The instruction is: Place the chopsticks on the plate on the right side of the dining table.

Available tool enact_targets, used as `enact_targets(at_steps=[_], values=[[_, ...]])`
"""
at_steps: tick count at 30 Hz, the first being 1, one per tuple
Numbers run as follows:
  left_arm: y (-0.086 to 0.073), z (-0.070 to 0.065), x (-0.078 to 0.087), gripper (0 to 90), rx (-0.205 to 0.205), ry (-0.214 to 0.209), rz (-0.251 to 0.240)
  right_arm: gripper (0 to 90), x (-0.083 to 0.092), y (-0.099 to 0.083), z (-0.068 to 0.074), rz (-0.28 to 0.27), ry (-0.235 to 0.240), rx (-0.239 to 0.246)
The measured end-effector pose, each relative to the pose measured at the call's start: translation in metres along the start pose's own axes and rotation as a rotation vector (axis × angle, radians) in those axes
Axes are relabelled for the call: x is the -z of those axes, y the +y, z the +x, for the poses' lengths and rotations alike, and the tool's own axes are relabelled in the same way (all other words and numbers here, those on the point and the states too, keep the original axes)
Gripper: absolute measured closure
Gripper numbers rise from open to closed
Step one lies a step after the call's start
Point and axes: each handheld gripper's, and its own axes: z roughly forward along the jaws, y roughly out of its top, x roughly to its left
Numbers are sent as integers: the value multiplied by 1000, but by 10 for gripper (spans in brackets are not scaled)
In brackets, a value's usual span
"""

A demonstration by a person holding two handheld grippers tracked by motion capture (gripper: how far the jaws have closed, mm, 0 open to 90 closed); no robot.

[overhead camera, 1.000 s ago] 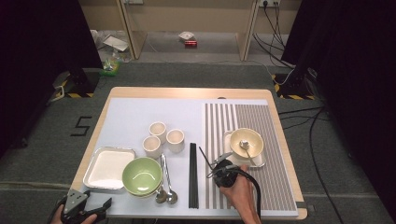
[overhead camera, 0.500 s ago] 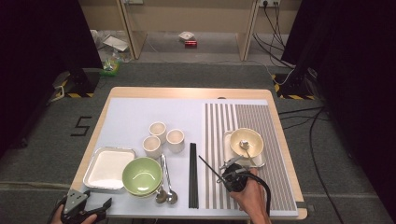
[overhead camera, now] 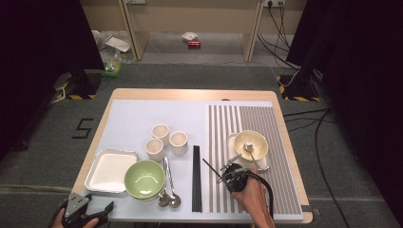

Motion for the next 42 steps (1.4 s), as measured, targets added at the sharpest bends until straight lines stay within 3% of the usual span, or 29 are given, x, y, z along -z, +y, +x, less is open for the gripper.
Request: enact_targets(at_steps=[13, 26, 42], values=[[1, 0, 1, 119, -4, -3, 12, 858, 3, -2, -4, 64, 4, 6], [0, 0, 0, 119, -3, 0, 2, 858, 0, 13, -2, 170, -4, 31], [0, 0, 0, 119, -4, -1, 8, 864, 11, 3, -6, 104, 10, 34]])
